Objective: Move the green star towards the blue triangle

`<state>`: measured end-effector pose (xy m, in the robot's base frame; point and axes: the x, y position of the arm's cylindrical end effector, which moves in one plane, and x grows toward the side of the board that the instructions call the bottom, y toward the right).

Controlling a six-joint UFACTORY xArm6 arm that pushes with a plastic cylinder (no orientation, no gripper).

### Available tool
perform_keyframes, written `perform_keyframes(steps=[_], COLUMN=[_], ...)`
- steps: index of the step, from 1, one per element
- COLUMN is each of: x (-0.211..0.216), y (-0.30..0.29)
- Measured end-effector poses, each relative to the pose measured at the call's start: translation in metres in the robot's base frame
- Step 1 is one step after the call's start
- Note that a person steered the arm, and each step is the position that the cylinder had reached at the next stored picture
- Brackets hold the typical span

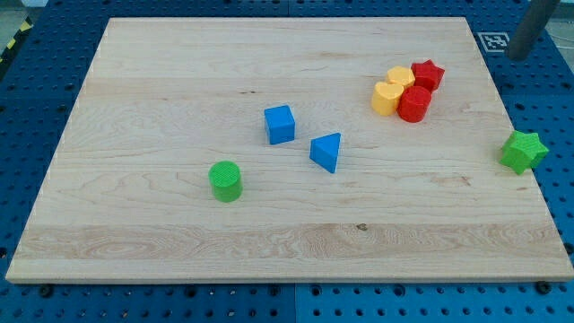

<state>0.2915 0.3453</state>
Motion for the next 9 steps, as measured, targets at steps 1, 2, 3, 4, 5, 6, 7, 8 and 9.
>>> perform_keyframes(steps=[1,2,3,4,5,6,7,8,9], x=[0.035,0.042,0.060,0.062,0.063,0.066,0.066,0.067,0.068], y=[0.000,-0.001,-0.001,0.000,-0.001,0.000,0.000,0.000,0.000])
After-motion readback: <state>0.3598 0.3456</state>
